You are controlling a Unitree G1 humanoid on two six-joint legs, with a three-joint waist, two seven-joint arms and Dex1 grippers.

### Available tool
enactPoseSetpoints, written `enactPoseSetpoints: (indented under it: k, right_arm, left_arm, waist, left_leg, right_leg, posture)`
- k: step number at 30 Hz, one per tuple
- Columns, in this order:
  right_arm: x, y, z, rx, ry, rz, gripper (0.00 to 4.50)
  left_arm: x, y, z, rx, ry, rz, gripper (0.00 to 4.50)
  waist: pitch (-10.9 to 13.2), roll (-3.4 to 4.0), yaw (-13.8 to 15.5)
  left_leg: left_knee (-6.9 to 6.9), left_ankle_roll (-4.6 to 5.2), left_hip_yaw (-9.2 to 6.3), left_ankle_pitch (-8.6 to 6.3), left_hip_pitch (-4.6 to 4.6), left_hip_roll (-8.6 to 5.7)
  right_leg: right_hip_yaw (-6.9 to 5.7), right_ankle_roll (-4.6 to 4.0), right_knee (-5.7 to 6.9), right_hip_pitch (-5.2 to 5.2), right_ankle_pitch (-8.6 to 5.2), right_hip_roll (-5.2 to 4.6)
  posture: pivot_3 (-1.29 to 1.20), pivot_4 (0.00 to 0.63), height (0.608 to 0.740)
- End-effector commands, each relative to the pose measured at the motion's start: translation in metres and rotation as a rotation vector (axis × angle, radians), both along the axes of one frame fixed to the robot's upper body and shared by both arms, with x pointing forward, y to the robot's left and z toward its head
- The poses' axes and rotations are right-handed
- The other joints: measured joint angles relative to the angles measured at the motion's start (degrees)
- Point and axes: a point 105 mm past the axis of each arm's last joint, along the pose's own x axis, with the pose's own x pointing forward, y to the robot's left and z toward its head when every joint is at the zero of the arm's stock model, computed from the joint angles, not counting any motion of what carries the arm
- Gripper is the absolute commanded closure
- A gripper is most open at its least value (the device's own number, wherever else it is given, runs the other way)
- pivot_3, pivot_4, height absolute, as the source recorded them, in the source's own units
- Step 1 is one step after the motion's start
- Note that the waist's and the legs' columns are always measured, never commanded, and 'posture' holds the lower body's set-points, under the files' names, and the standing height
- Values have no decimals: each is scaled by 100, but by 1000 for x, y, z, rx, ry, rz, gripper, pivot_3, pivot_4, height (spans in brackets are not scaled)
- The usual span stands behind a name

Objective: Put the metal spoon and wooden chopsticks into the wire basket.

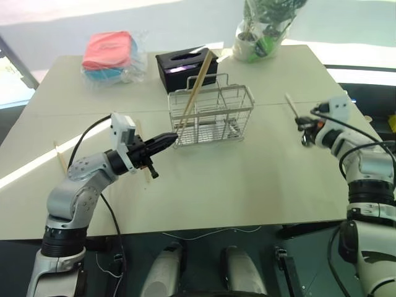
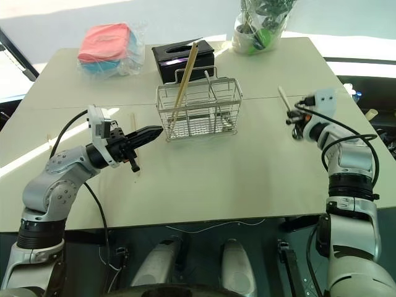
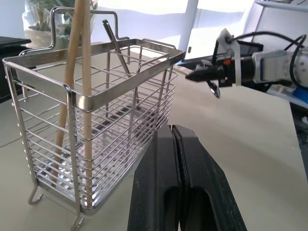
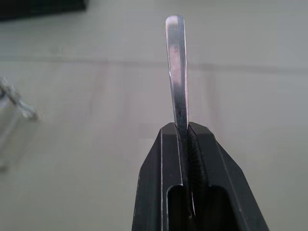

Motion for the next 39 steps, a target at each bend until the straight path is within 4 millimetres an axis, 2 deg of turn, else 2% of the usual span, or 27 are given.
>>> enactPoseSetpoints:
  k: [1,3,8,10,13,17,20,24,31,39]
  right_arm:
    - [-3,19,72,60,-290,14,4444]
    - [-8,33,96,121,-397,37,4444]
    - [-28,74,143,266,-613,121,4444]
    - [-38,93,155,338,-672,169,4444]
    - [-46,112,159,386,-700,217,4444]
    - [-48,136,153,463,-689,299,4444]
    - [-42,152,137,481,-660,333,4444]
    - [-32,164,121,519,-633,359,4444]
    - [-16,178,103,547,-611,388,4444]
    - [-2,177,93,521,-612,376,4444]
  left_arm:
    - [-1,1,10,-10,-45,-5,4500]
    - [-1,1,12,-14,-46,-9,4500]
    - [-5,4,17,-7,-52,-23,4500]
    - [-6,6,20,4,-61,-20,4500]
    - [-6,9,25,3,-84,-3,4500]
    - [-7,14,33,-23,-101,19,4500]
    - [-10,15,37,-39,-102,27,4500]
    - [-12,17,39,-52,-103,47,4500]
    - [-16,19,44,-71,-110,69,4500]
    - [-19,21,46,-87,-112,95,4500]
  waist:
    - [0,0,2]
    - [0,0,2]
    - [0,0,3]
    - [0,0,-4]
    - [-1,2,-8]
    - [-2,3,-12]
    - [-2,3,-10]
    - [-2,3,-22]
    - [-2,4,-23]
    - [-2,4,-34]
  left_leg:
    - [0,0,0,0,0,0]
    - [0,0,-2,0,0,0]
    - [-2,0,-4,0,-1,0]
    - [-3,0,-5,0,-1,0]
    - [-4,-2,-6,1,-1,0]
    - [-4,-2,-6,0,0,0]
    - [-5,-2,-7,0,0,0]
    - [-6,-3,-7,1,1,-1]
    - [-6,-7,-6,3,1,-1]
    - [-7,-14,-4,7,1,0]
  right_leg:
    - [0,0,0,0,0,0]
    - [0,0,0,0,0,0]
    - [0,1,3,-3,0,0]
    - [0,0,7,-7,1,0]
    - [1,1,16,-13,1,0]
    - [2,-4,17,-13,1,0]
    - [2,-5,18,-15,1,1]
    - [2,7,19,-15,8,2]
    - [2,11,51,-29,10,3]
    - [3,-5,82,-48,2,3]
  posture:
    - [0,150,740]
    - [0,150,740]
    - [0,150,740]
    - [0,150,740]
    - [0,150,740]
    - [0,150,740]
    - [0,150,740]
    - [0,150,740]
    - [0,150,740]
    - [0,150,740]
